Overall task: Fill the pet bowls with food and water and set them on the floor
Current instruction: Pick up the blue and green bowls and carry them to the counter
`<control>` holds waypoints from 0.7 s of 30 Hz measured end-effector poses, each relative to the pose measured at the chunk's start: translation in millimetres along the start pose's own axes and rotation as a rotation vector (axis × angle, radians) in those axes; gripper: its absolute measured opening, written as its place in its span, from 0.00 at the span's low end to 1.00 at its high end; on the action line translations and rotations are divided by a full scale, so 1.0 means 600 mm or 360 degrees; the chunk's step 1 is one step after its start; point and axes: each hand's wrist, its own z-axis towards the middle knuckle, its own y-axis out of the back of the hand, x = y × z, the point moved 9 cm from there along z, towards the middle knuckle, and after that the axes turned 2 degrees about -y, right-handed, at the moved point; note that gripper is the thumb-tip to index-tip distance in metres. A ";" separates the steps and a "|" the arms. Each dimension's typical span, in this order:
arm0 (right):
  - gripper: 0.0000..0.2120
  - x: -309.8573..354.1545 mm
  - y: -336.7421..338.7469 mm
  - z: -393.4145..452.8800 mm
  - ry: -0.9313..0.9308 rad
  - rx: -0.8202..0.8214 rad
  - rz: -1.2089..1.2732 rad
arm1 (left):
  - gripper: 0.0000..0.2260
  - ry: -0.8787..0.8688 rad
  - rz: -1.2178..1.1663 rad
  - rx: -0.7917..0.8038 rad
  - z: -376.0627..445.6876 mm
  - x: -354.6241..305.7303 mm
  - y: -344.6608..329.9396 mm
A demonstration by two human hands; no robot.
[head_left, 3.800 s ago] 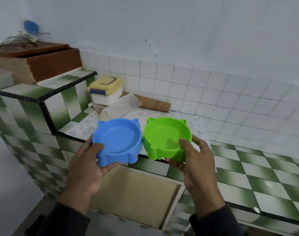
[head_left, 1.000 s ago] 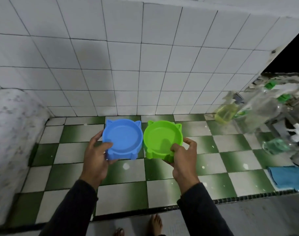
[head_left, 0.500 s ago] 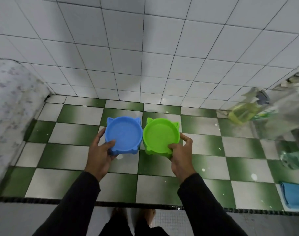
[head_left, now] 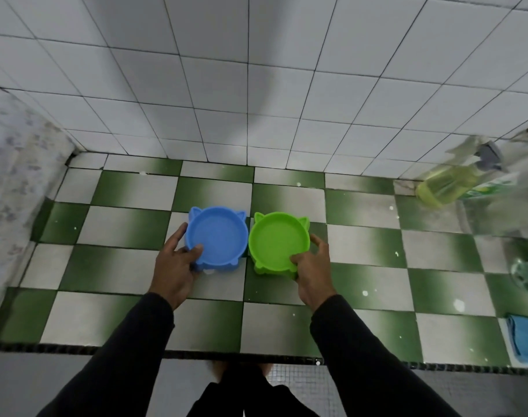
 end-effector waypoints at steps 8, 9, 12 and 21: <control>0.34 -0.008 -0.004 0.021 0.0018 -0.0047 -0.0059 | 0.30 0.0047 0.0035 -0.0025 0.026 0.020 0.010; 0.34 -0.009 -0.003 0.023 0.0023 -0.0054 -0.0068 | 0.30 0.0041 0.0048 -0.0024 0.028 0.022 0.011; 0.33 -0.007 0.000 0.028 0.0076 -0.0080 -0.0107 | 0.30 0.0021 0.0176 -0.0045 0.034 0.026 0.015; 0.22 -0.001 0.007 0.025 0.0218 -0.0255 -0.0378 | 0.30 -0.0192 0.0864 -0.0112 0.048 0.003 0.020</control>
